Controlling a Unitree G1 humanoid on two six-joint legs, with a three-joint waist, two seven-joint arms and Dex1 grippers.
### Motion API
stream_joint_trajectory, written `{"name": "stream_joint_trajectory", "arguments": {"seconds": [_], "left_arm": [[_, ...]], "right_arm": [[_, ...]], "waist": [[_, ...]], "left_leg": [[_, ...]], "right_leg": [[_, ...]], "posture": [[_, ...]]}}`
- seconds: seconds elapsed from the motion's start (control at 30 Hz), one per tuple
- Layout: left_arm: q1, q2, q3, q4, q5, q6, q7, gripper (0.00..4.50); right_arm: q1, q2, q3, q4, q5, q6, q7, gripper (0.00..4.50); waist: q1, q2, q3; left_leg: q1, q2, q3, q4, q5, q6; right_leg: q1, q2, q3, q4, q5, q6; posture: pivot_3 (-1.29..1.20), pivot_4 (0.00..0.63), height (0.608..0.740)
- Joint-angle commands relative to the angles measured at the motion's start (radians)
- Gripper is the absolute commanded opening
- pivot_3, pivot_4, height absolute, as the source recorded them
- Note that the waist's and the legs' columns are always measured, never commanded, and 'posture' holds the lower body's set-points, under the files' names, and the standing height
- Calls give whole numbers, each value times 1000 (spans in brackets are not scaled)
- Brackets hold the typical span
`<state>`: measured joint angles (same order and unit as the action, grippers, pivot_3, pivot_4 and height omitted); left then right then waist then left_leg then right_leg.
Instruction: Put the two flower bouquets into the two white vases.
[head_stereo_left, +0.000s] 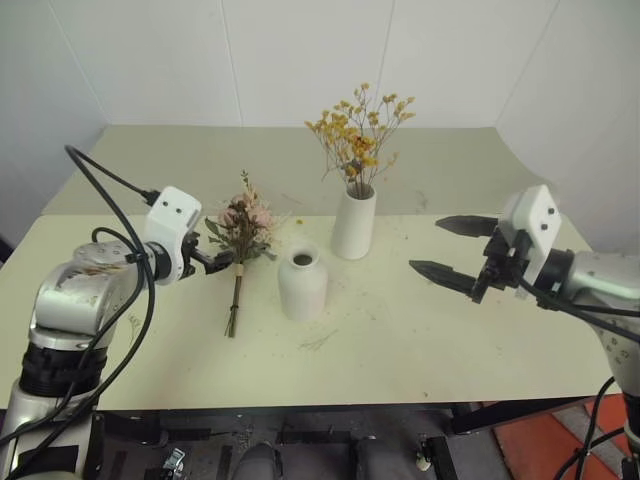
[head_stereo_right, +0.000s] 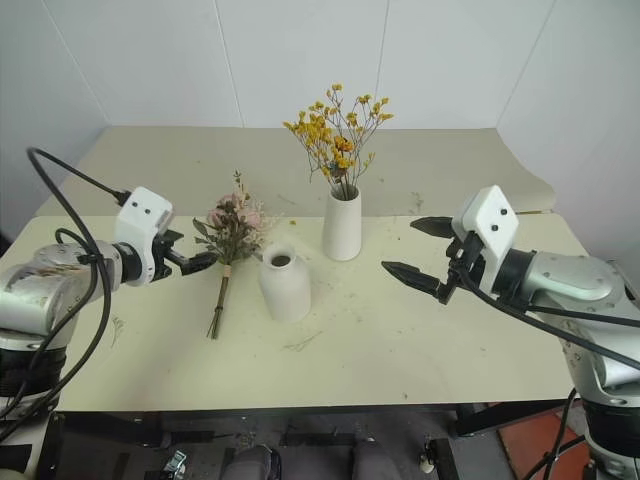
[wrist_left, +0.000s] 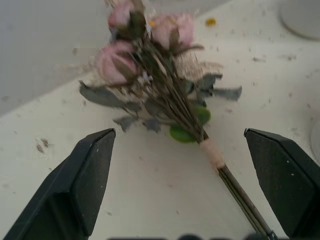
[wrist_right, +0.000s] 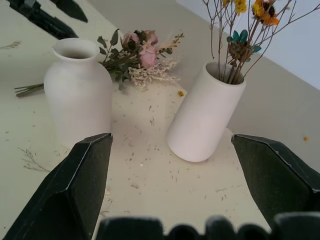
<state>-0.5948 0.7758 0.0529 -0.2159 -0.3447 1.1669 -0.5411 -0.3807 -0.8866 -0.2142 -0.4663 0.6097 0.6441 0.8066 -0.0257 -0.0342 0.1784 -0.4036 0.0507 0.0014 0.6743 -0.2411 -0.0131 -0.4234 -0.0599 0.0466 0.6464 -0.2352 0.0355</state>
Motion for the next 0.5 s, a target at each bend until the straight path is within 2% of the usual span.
{"name": "stream_joint_trajectory", "arguments": {"seconds": [0.03, 0.27, 0.5], "left_arm": [[-37, 0, -49, 26, -1, 23, -20, 4500], [-40, -60, -112, 62, -14, 32, -32, 4500], [-123, -137, -156, 216, 28, -17, -16, 4500]], "right_arm": [[-30, -30, -43, -62, 39, 16, 6, 4459], [-20, -52, -41, -103, 46, 37, -16, 4459], [2, -41, -50, -117, 44, 44, -46, 4459]], "waist": [[6, 0, 0], [14, 0, 0], [13, 0, 0]], "left_leg": [[0, 0, 0, 0, 0, 0], [-2, 0, 0, 1, 0, 0], [-1, -1, -1, 2, 0, 0]], "right_leg": [[0, 0, 0, 0, 0, 0], [0, 0, -1, -1, 0, 0], [0, -1, -1, 0, 0, 0]], "posture": [[0, 150, 740], [0, 150, 740], [0, 150, 740]]}}
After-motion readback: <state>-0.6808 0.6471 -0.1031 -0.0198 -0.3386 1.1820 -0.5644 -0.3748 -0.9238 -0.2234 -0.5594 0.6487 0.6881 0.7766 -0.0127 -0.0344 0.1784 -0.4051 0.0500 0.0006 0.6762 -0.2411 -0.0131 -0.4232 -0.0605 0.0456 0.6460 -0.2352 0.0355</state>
